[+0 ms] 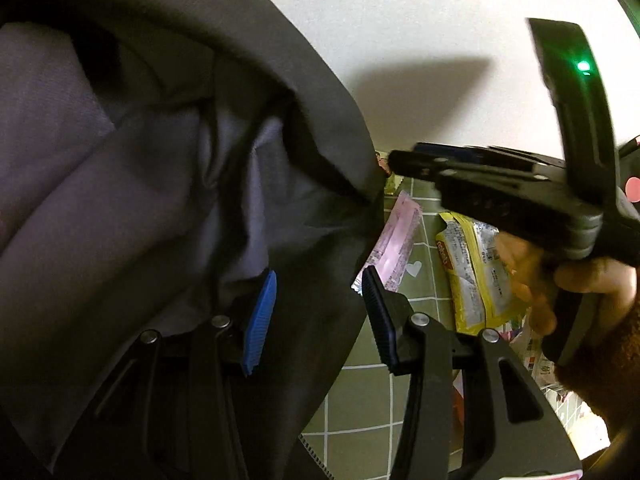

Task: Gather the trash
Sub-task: 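Grasp the yellow snack stick wrapper with the right tool beside the black bag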

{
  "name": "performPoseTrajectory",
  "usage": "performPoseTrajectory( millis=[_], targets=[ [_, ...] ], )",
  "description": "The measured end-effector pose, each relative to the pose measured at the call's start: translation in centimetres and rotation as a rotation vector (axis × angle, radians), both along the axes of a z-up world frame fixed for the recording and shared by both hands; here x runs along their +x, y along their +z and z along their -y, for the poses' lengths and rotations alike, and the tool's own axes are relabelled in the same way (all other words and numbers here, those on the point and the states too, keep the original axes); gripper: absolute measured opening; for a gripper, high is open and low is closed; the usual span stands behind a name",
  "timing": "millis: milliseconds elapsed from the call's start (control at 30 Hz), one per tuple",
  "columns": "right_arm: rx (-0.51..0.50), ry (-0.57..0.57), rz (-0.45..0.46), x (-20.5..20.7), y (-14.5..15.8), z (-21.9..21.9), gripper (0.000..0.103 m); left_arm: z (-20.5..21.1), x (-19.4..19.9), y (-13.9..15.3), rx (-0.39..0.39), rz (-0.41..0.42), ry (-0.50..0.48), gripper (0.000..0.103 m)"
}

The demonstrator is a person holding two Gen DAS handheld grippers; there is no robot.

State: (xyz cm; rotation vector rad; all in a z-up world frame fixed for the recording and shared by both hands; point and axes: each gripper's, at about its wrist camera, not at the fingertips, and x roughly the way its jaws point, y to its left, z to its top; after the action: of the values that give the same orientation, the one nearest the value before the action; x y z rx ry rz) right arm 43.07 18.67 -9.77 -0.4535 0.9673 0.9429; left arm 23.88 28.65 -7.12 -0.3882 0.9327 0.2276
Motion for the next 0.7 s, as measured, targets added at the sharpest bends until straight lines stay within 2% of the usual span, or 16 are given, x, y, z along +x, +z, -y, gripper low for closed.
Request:
performPoseTrajectory(
  millis=[367, 400, 467, 533, 700],
  targets=[
    [-0.07, 0.105, -0.026, 1.3, -2.1, -2.0, 0.03, -1.1, -0.1, 0.3, -0.025, 0.002, 0.015, 0.042],
    [-0.075, 0.102, -0.029, 1.5, -2.1, -1.8, 0.028, -1.1, -0.2, 0.4, -0.027, 0.003, 0.017, 0.042],
    [-0.09, 0.078, -0.035, 2.1, -2.1, -1.3, 0.016, -1.1, -0.2, 0.5, -0.028, 0.004, 0.017, 0.042],
    [-0.092, 0.056, -0.044, 2.6, -1.9, -0.6, 0.011, -1.3, -0.3, 0.7, -0.029, 0.007, 0.015, 0.042],
    [-0.085, 0.013, -0.071, 3.1, -0.5, 3.0, 0.009, -1.2, -0.3, 1.3, -0.032, 0.021, 0.009, 0.042]
  ],
)
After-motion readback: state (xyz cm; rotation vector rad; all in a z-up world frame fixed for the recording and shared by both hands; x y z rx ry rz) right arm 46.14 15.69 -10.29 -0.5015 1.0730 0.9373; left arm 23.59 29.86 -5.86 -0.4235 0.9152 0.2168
